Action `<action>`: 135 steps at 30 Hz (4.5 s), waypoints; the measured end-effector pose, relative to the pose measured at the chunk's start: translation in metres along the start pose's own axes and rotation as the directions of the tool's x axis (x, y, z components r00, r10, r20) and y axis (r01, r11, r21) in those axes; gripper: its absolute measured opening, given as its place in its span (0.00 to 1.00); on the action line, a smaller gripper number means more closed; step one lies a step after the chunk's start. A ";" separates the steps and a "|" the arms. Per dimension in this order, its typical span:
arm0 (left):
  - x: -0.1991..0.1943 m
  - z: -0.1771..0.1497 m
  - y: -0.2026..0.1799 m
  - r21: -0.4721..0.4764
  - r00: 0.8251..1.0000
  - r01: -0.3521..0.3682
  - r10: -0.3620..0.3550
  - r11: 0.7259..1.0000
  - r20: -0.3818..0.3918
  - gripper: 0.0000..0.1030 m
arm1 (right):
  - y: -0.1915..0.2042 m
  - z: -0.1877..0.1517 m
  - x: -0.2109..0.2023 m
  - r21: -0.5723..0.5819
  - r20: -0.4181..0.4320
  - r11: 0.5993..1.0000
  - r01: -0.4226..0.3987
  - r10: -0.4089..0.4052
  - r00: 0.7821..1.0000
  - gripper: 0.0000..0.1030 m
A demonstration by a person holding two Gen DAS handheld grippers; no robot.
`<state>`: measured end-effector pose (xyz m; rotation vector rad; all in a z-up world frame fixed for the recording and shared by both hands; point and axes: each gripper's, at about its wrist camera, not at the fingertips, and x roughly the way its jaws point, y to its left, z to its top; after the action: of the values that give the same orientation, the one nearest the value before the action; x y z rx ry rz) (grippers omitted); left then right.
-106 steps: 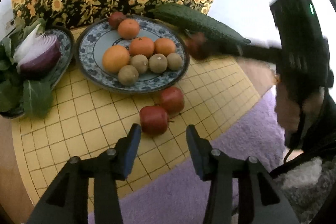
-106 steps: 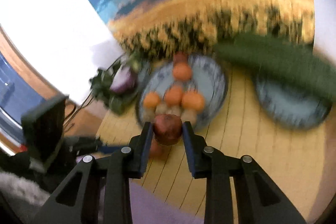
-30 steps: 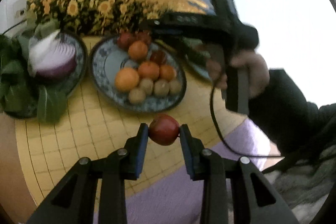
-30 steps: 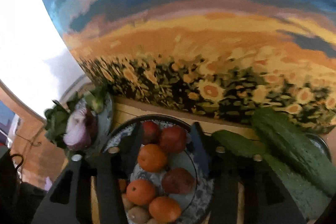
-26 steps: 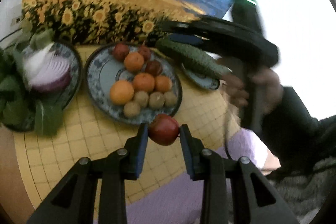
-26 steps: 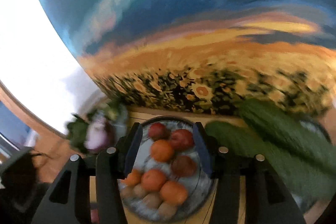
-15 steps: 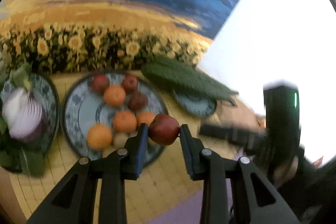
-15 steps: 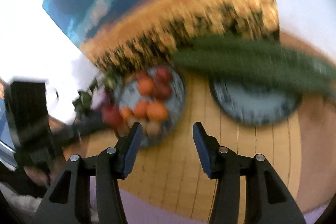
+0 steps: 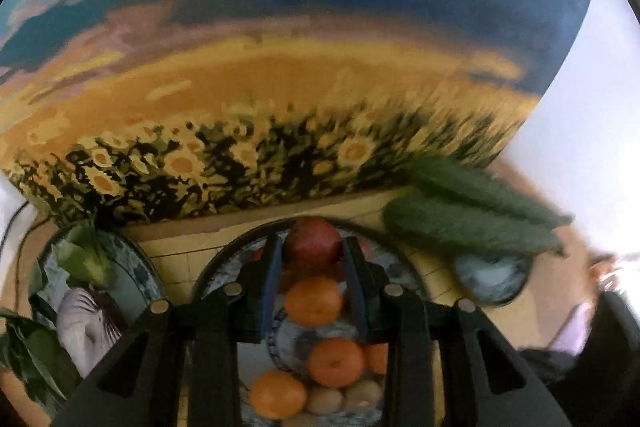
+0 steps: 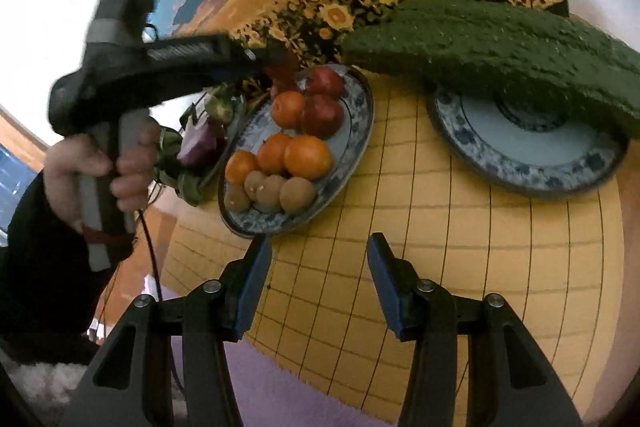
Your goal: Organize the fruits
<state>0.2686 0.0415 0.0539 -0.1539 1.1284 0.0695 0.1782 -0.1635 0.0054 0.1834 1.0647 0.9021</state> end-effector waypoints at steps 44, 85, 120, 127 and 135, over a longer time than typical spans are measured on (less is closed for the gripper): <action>-0.024 -0.059 0.013 -0.034 0.998 0.044 -0.045 0.998 -0.041 0.46 | 0.031 0.063 -0.010 -0.111 0.161 0.992 0.065 -0.047 0.986 0.50; -0.160 -0.087 -0.004 0.011 0.987 0.030 -0.031 0.999 0.160 0.56 | 0.123 0.018 -0.130 -0.239 0.350 0.958 0.158 -0.067 0.935 0.50; -0.230 -0.197 0.004 0.001 0.978 -0.082 0.080 0.997 0.193 0.60 | 0.161 -0.052 -0.195 -0.276 0.401 0.920 0.280 -0.155 0.903 0.51; -0.223 -0.210 0.015 -0.031 0.985 -0.049 0.054 0.998 0.166 0.60 | 0.145 -0.062 -0.186 -0.244 0.342 0.926 0.288 -0.196 0.919 0.52; -0.190 -0.220 0.028 -0.043 0.987 0.008 -0.001 0.999 0.162 0.53 | 0.081 -0.068 -0.144 -0.095 0.211 0.962 0.255 -0.231 0.950 0.48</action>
<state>-0.0134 0.0389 0.1308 -0.1868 0.9647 0.1011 0.0523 -0.2335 0.1116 0.0378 0.8240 0.7062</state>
